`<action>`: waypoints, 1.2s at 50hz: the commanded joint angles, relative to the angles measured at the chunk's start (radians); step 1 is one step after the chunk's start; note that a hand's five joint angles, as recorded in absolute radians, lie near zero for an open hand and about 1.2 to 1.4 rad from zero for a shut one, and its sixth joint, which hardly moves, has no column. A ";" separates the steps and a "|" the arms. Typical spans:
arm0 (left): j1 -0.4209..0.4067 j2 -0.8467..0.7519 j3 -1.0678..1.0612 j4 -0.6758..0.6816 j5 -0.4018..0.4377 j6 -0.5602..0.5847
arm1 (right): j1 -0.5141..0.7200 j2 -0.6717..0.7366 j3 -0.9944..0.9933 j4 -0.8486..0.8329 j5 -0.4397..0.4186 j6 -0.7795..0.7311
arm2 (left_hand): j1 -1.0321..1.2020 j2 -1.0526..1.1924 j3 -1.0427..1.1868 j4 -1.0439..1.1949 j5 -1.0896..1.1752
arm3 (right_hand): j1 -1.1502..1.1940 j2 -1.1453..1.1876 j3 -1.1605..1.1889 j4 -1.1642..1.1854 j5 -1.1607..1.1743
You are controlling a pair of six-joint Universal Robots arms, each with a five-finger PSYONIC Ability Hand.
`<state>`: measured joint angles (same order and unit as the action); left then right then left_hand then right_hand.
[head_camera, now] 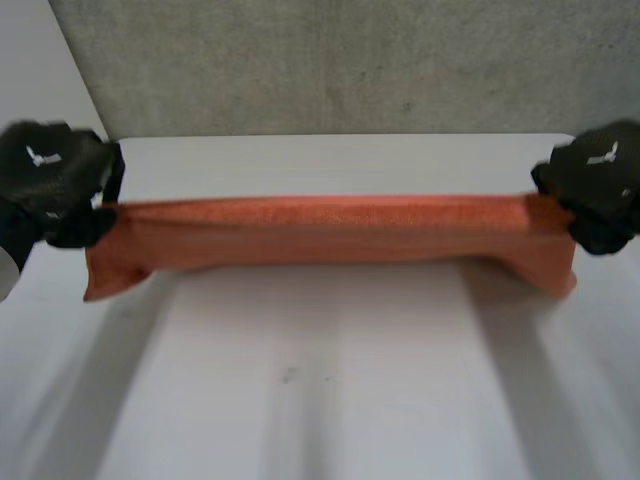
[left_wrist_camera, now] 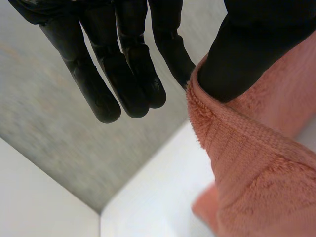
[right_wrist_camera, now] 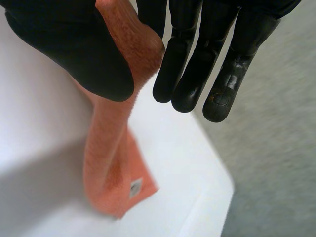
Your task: Fold the laundry
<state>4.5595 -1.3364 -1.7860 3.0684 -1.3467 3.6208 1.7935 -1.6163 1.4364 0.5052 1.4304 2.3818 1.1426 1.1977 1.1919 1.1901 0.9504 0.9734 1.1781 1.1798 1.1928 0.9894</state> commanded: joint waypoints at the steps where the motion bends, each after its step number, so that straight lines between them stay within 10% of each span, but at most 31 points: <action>1: -0.002 -0.257 -0.006 -0.071 -0.014 0.153 | 0.009 0.212 0.024 0.042 0.036 -0.092 | 0.254 0.199 0.204 0.206 0.271 | 0.423 0.218 0.217 0.203 0.232; 18: -0.083 -0.695 0.588 0.035 -0.106 0.156 | 0.089 0.533 -0.403 -0.270 0.179 0.083 | 0.254 0.199 0.204 0.206 0.271 | 0.423 0.218 0.217 0.203 0.232; 24: -0.119 -0.589 0.740 0.367 -0.120 0.141 | 0.087 0.440 -0.495 -0.555 0.194 0.169 | 0.254 0.199 0.204 0.206 0.271 | 0.423 0.218 0.217 0.203 0.232; 33: -0.112 -0.454 0.588 0.527 -0.134 0.046 | 0.078 0.205 -0.262 -0.752 0.171 0.201 | 0.254 0.199 0.204 0.206 0.271 | 0.423 0.218 0.217 0.203 0.232; 45: -0.108 -0.443 0.156 0.530 -0.115 0.030 | 0.089 0.275 0.180 -0.729 0.119 0.189 | 0.254 0.199 0.204 0.206 0.271 | 0.423 0.218 0.217 0.203 0.232; 60: -0.091 -0.596 -0.107 0.593 -0.078 0.033 | 0.080 0.440 0.240 -0.541 0.119 0.181 | 0.254 0.199 0.204 0.206 0.271 | 0.308 0.103 0.101 0.088 0.117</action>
<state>4.4555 -1.9246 -1.8510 3.6581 -1.4280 3.6553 1.8818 -1.1625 1.6819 -0.1315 1.5533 2.5618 1.1426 1.1988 1.1937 1.1948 0.9504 0.9734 1.1781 1.1830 1.1928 0.9961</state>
